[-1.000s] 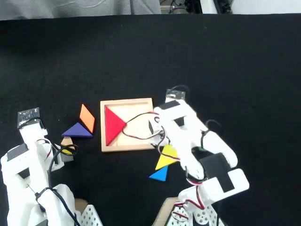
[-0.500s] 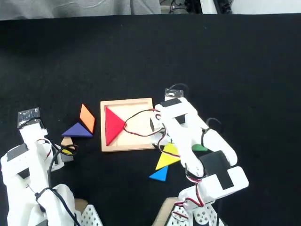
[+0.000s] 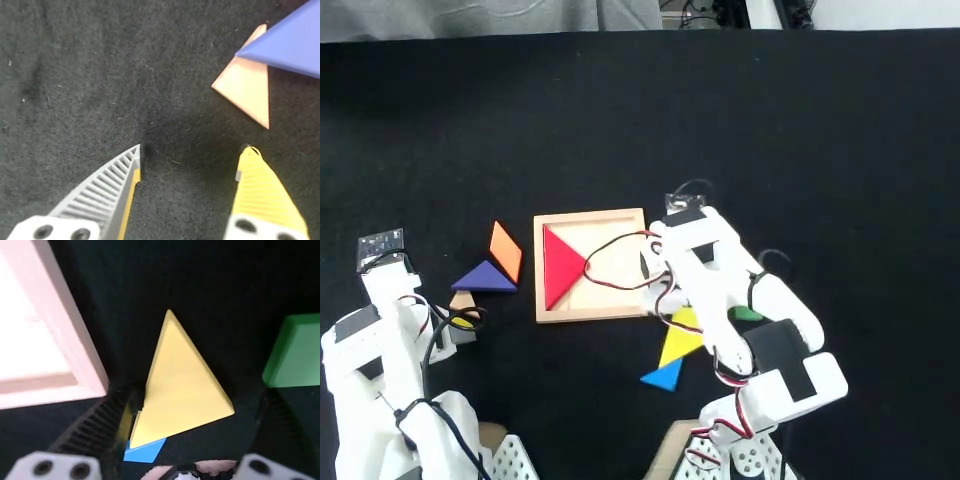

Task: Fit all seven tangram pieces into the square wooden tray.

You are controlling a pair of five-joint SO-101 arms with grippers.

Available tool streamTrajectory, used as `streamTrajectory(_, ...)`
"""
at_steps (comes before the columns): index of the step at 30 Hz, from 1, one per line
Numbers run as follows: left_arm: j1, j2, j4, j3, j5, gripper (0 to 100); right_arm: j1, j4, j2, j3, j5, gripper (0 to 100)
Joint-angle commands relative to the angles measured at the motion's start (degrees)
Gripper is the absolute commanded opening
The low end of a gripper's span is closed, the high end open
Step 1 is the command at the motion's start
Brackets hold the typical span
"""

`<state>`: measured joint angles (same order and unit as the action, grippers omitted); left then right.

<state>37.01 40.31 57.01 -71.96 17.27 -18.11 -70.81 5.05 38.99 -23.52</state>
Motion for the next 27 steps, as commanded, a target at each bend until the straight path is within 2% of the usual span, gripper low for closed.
streamTrajectory(1,0.40,1.05,-0.62,0.48,0.00,30,0.00,-2.20,0.57,1.10,1.32,35.7)
streamTrajectory(5,0.48,1.05,-0.62,0.48,0.00,30,0.26,-0.18,0.57,1.45,-0.97,30.4)
streamTrajectory(11,0.48,1.05,-0.62,0.48,0.00,30,0.53,0.00,0.48,1.36,-1.23,28.3)
streamTrajectory(20,0.57,1.05,-0.62,0.48,0.00,30,11.69,0.00,0.04,-3.03,-0.88,22.4)
streamTrajectory(27,0.57,1.05,-0.62,0.48,0.00,30,12.92,0.09,0.04,-9.54,-0.79,24.0)
